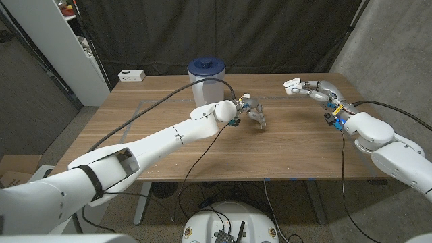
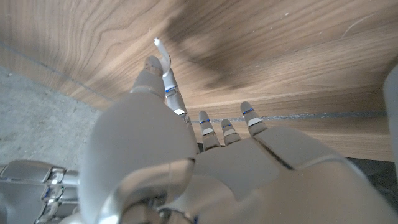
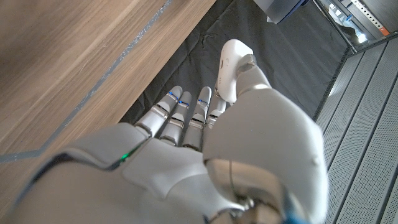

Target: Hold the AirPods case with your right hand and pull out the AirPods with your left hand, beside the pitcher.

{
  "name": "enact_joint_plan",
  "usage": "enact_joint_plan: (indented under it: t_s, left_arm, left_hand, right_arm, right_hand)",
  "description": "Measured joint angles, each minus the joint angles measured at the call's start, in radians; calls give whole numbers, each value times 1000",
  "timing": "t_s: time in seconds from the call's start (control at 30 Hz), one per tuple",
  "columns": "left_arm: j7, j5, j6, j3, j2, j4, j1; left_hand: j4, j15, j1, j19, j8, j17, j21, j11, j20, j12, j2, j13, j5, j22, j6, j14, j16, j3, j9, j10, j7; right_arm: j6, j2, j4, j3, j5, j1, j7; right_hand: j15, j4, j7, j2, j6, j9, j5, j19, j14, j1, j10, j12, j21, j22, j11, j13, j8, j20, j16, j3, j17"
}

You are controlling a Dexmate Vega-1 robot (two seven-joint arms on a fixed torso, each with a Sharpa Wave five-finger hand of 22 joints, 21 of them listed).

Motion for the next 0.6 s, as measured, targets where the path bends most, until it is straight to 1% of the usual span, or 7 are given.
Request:
enact_joint_plan:
  t_s: [0.07,0.3,0.4,0.6]
  left_arm:
    - [-11,18,23,22,-3,4,-14]
    - [-32,55,67,61,-10,14,-37]
    - [-38,67,78,71,-14,19,-43]
    - [-44,82,92,87,-19,30,-53]
  left_hand:
    - [0,0,0,0,0,0,-4,0,0,0,0,-3,0,1,0,0,0,0,0,0,0]
    - [0,-13,0,0,0,0,-11,-7,0,0,0,-13,0,3,0,13,3,0,0,7,0]
    - [0,-15,0,0,0,0,-11,-7,0,0,0,-17,-2,3,0,15,4,0,0,7,0]
    - [0,-23,0,4,0,0,-19,-18,-4,8,0,-24,-4,3,0,24,4,0,0,18,0]
  right_arm:
    - [-4,0,2,0,3,2,4]
    - [-9,0,5,-3,9,10,10]
    - [-12,0,6,-5,10,12,10]
    - [-14,0,6,-9,13,15,10]
  right_hand:
    - [0,0,0,0,0,0,0,0,0,0,0,0,0,0,0,0,0,0,0,0,0]
    - [0,0,0,-1,0,-1,0,0,0,1,0,0,0,0,0,1,0,0,0,0,0]
    - [0,0,0,-2,0,-1,0,0,0,1,0,0,0,0,0,5,-1,0,0,0,0]
    - [0,0,0,-7,0,-1,0,0,0,-4,0,0,0,0,0,5,-1,0,0,0,0]
